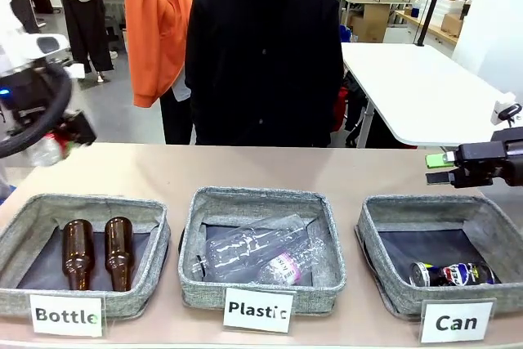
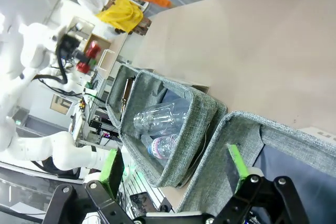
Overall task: Sort the can waste into the basket.
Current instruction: Pick up the can waste from the table and place it in the right Fabric basket.
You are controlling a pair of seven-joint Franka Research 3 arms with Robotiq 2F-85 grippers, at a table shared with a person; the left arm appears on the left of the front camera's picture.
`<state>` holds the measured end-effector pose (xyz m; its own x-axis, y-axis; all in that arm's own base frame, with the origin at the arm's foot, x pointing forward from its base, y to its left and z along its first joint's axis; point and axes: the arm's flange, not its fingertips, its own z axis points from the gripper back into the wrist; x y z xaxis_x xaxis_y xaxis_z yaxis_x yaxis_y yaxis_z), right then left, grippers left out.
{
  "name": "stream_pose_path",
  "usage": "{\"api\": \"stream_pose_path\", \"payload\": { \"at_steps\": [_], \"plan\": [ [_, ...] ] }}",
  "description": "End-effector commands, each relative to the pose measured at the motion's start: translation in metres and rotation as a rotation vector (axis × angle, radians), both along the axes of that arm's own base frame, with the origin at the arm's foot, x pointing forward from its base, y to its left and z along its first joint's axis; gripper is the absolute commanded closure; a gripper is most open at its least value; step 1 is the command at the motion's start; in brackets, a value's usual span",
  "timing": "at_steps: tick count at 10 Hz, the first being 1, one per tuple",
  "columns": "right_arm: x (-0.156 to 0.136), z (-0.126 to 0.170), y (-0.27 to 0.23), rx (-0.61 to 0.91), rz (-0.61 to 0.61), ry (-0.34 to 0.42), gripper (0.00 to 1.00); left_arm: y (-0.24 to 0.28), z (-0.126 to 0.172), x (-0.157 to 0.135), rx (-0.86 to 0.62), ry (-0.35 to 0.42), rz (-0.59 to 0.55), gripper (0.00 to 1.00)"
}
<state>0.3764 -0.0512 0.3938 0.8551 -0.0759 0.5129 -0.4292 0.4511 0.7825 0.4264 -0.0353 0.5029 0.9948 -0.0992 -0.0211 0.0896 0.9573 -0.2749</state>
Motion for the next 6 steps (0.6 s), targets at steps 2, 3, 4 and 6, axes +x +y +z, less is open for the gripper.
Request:
{"api": "stream_pose_path", "payload": {
  "at_steps": [2, 3, 4, 6],
  "plan": [
    [-0.006, -0.002, 0.004, 0.006, -0.02, -0.012, 0.0, 0.0, 0.0, 0.0, 0.0, 0.0, 0.0, 1.0],
    [-0.006, -0.002, 0.004, 0.006, -0.02, -0.012, 0.0, 0.0, 0.0, 0.0, 0.0, 0.0, 0.0, 1.0],
    [-0.006, -0.002, 0.004, 0.006, -0.02, -0.012, 0.0, 0.0, 0.0, 0.0, 0.0, 0.0, 0.0, 1.0],
    [-0.006, -0.002, 0.004, 0.006, -0.02, -0.012, 0.0, 0.0, 0.0, 0.0, 0.0, 0.0, 0.0, 1.0]
  ]
}}
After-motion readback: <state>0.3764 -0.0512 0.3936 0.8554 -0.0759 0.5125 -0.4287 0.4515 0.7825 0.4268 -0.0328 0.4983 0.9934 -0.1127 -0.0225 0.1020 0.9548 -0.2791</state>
